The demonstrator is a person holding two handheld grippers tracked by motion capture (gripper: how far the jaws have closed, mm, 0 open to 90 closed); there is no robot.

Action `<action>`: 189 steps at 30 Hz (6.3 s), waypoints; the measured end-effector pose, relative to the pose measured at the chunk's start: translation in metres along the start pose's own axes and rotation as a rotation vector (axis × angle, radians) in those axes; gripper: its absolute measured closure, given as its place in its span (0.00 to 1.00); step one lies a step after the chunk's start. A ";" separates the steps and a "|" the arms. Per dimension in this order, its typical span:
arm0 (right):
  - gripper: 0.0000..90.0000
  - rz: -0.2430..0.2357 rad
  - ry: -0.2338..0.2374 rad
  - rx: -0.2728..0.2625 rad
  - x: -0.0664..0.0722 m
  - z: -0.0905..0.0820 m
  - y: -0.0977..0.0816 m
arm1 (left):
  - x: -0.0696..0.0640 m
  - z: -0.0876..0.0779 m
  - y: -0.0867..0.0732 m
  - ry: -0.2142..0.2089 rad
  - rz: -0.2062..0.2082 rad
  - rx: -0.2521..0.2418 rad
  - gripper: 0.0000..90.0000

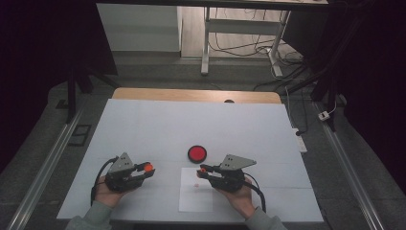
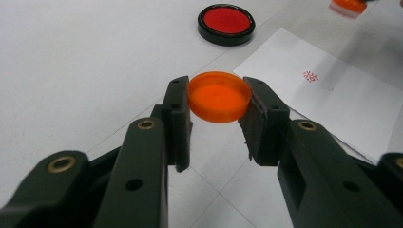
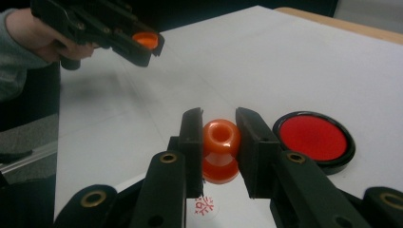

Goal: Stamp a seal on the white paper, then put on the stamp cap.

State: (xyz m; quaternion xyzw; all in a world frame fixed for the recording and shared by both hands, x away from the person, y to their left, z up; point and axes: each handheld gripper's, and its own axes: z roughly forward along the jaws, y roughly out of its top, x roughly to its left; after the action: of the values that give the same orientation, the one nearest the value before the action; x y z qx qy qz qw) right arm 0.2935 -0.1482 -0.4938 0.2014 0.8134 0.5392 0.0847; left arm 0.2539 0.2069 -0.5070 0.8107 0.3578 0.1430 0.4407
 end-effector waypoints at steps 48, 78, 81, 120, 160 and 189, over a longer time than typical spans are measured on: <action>0.80 0.032 -0.057 -0.123 -0.015 -0.031 0.020 | -0.007 0.005 0.005 -0.015 0.023 0.001 0.71; 0.80 0.029 -0.047 -0.109 -0.014 -0.028 0.018 | -0.036 0.036 0.029 -0.089 0.108 0.025 0.71; 0.80 0.029 -0.047 -0.108 -0.014 -0.028 0.018 | -0.038 0.038 0.031 -0.093 0.115 0.029 0.71; 0.80 0.029 -0.038 -0.109 -0.012 -0.025 0.018 | -0.062 0.065 0.048 -0.141 0.176 0.047 0.71; 0.80 0.021 0.008 -0.070 -0.002 -0.012 0.015 | -0.082 0.099 0.062 -0.158 0.228 0.061 0.71; 0.80 0.021 0.017 -0.051 -0.001 -0.008 0.011 | -0.086 0.097 0.071 -0.165 0.235 0.024 0.71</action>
State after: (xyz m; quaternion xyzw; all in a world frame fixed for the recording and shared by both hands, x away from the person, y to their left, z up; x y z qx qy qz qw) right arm 0.2944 -0.1516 -0.4802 0.2029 0.7978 0.5624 0.0774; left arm 0.2784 0.0619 -0.4971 0.8612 0.2247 0.1222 0.4393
